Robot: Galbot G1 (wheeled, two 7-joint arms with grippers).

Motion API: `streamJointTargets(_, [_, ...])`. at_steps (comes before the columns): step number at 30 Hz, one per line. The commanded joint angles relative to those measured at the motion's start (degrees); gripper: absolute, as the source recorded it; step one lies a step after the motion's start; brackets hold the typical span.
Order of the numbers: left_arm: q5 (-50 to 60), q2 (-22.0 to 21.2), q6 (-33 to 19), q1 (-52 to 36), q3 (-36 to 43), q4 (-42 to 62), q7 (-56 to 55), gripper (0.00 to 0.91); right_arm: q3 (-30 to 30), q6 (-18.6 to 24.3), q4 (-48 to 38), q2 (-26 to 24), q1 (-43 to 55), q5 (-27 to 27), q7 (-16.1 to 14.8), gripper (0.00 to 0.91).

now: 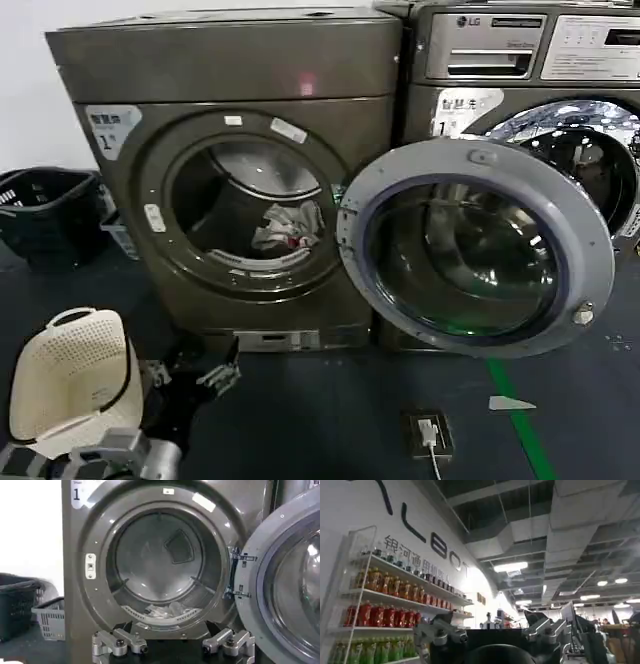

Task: Grasp the clothes from the dryer.

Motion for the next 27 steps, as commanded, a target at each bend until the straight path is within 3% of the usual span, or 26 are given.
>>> streamJointTargets(1, [0.0, 0.13, -0.02, 0.03, 0.07, 0.0, 0.0, 0.907, 0.07, 1.34, 0.02, 0.05, -0.2, 0.52, -0.27, 0.907])
streamJointTargets(27, [-0.1, 0.21, 0.1, -0.08, 0.0, -0.1, 0.14, 0.907, 0.01, 2.77, -0.12, -0.05, -0.13, 1.73, 0.54, 0.907])
